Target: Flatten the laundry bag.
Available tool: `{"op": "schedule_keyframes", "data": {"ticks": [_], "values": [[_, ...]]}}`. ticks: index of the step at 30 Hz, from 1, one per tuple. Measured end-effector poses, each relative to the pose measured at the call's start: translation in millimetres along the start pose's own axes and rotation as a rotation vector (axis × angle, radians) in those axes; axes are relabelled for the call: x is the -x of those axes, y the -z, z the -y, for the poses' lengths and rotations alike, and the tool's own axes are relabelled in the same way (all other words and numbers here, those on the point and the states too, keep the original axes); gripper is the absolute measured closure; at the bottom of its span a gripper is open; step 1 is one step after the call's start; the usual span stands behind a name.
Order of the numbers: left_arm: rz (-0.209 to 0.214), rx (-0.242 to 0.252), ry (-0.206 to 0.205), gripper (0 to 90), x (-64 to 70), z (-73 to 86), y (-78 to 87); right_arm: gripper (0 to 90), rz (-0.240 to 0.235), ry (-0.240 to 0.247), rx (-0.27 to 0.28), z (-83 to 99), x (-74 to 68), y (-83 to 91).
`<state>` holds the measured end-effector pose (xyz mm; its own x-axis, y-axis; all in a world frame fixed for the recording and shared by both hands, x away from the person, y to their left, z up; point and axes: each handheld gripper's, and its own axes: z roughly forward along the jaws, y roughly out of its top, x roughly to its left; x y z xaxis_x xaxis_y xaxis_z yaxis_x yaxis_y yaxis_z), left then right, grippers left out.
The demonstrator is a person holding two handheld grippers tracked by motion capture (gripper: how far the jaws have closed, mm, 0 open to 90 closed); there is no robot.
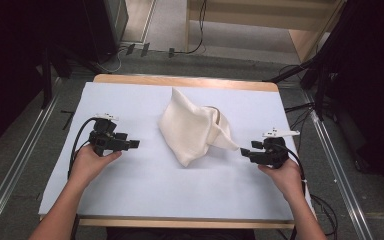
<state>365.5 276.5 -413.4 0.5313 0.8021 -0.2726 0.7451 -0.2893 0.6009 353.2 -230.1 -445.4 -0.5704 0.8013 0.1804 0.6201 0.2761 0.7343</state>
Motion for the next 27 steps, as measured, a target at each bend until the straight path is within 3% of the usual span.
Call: {"op": "schedule_keyframes", "data": {"ticks": [5, 12, 16, 20, 27], "values": [[-0.035, -0.023, -0.008, 36.1, -0.3, 1.1, -1.1, 41.8, -0.01, -0.029, -0.007, -0.6, 2.9, 1.0], [-0.002, -0.025, -0.002, 36.0, -0.5, 1.9, -1.1, 42.4, -0.003, -0.037, -0.015, -4.5, 3.8, 4.7], [-0.018, -0.021, -0.012, 37.4, 1.1, 1.9, 2.3, 44.2, 0.003, -0.057, -0.004, -9.6, 2.1, 11.7], [-0.007, -0.02, 0.007, 40.3, 2.3, 1.9, 4.3, 46.2, 0.005, -0.04, 0.004, -17.7, -0.7, 14.6], [-0.008, -0.011, -0.013, 42.0, 5.7, 1.6, 8.7, 51.6, -0.01, -0.054, 0.032, -39.8, -7.0, 14.3]]}}
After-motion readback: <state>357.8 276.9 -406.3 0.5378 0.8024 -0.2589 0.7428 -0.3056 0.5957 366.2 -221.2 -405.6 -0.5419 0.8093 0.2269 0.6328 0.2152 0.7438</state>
